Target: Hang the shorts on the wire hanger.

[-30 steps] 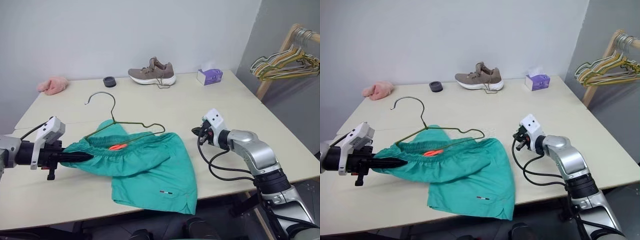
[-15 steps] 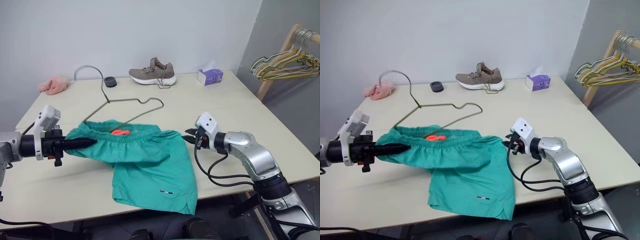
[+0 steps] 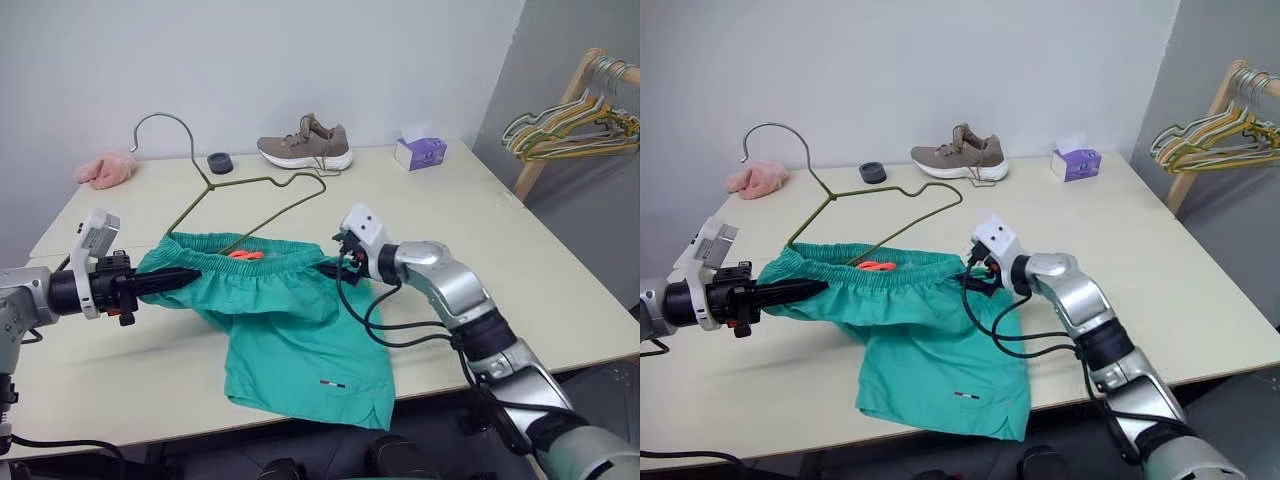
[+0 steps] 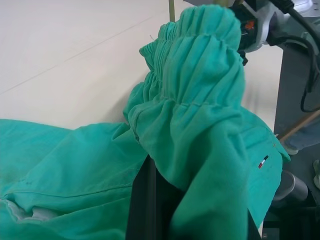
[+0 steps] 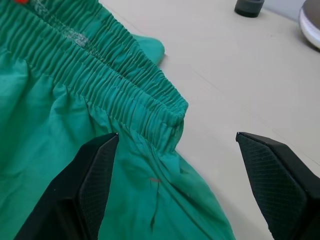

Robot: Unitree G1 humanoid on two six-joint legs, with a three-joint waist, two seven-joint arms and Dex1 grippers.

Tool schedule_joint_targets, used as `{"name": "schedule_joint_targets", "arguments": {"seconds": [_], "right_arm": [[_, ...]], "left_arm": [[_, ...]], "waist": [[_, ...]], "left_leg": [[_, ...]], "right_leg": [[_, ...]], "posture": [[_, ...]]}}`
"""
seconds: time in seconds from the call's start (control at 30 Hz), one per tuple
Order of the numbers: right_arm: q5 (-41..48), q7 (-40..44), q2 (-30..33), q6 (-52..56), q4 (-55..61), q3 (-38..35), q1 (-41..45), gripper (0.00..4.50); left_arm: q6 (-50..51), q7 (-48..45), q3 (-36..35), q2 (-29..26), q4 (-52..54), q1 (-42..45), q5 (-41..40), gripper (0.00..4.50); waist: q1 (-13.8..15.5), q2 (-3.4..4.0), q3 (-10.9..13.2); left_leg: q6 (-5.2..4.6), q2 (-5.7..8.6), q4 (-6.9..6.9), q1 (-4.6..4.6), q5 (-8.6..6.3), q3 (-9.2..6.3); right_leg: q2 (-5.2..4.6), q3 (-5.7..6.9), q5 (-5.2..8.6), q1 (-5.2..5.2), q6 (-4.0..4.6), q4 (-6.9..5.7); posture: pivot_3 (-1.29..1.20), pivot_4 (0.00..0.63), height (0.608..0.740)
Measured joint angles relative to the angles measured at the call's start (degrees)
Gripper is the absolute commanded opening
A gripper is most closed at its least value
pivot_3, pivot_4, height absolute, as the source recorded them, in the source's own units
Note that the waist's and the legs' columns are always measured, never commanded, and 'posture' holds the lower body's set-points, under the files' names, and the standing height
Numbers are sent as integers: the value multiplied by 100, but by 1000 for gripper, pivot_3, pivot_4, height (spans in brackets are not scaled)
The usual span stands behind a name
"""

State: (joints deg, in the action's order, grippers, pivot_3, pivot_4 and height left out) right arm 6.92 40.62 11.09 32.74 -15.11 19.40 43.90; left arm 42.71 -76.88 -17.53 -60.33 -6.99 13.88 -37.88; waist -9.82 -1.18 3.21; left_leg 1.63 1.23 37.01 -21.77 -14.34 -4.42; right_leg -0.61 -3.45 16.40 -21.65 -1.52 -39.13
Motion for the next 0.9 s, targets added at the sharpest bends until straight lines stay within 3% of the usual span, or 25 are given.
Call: {"name": "schedule_joint_targets", "arguments": {"seconds": [0.1,0.2,0.53,0.9], "right_arm": [[-23,182,-132,-60,-569,4,170,4009],[-128,198,-327,-162,-1215,5,413,3420],[-420,-505,-713,-882,-1777,-136,481,36],[-564,-1509,-520,-1111,-705,-691,-149,36]], "left_arm": [[-1,-2,0,0,5,-15,0,0],[-9,-2,-4,1,32,-65,0,0],[-21,41,-4,59,75,-118,-1,0],[138,250,0,217,52,163,-97,0]], "waist": [[-9,0,0],[-53,1,0],[-145,-1,-1],[-139,-2,-1]], "left_leg": [[0,0,0,1,0,0],[0,0,-1,1,0,-2],[2,2,-2,0,0,-8],[2,5,-1,-3,1,-11]], "right_leg": [[0,0,0,0,0,-1],[0,1,-1,-1,1,-6],[0,3,0,-9,1,-23],[-2,4,1,-12,2,-33]], "posture": [[-127,0,740],[-125,0,740],[-128,0,740],[-144,0,740]]}}
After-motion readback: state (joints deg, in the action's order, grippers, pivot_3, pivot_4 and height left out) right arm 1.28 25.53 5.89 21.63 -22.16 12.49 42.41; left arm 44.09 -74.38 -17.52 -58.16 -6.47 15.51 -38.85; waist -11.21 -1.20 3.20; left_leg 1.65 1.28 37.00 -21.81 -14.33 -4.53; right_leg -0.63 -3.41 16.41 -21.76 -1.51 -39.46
